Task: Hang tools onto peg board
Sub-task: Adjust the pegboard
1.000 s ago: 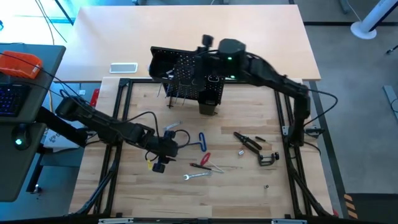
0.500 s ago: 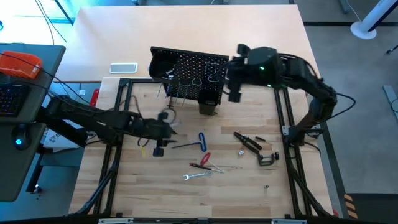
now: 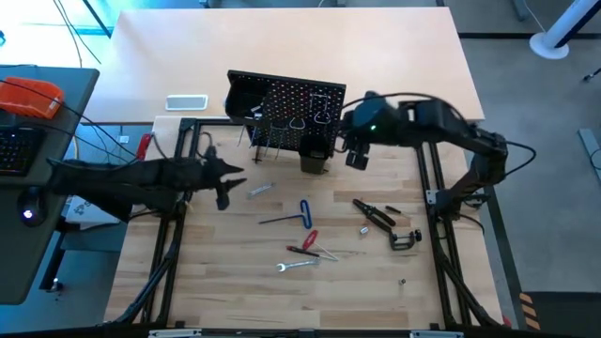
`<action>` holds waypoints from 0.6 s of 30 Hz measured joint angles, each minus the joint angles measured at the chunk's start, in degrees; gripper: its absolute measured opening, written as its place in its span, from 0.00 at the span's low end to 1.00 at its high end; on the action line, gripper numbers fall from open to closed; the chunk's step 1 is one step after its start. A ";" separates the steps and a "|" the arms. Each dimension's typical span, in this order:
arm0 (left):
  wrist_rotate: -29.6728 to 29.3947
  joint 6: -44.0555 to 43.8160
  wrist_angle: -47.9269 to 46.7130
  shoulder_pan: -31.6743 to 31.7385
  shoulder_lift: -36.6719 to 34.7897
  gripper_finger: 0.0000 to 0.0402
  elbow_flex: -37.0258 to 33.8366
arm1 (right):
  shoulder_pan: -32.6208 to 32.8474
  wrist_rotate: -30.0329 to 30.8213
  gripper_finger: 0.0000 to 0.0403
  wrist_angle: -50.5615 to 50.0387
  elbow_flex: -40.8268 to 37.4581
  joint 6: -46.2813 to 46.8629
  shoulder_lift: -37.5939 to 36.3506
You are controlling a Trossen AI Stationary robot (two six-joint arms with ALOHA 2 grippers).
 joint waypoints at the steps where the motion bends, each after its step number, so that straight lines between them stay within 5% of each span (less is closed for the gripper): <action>1: -0.13 0.00 0.16 0.64 -1.15 0.34 -0.22 | 0.00 0.00 0.41 1.28 -2.50 0.45 -0.56; 11: -2.93 2.69 -4.20 6.37 -3.65 0.34 -0.99 | -0.35 0.62 0.41 21.15 -31.68 6.32 -10.45; 18: -2.88 1.84 1.07 11.41 -5.79 0.34 -7.15 | -2.79 1.61 0.41 38.37 -51.95 9.87 -17.67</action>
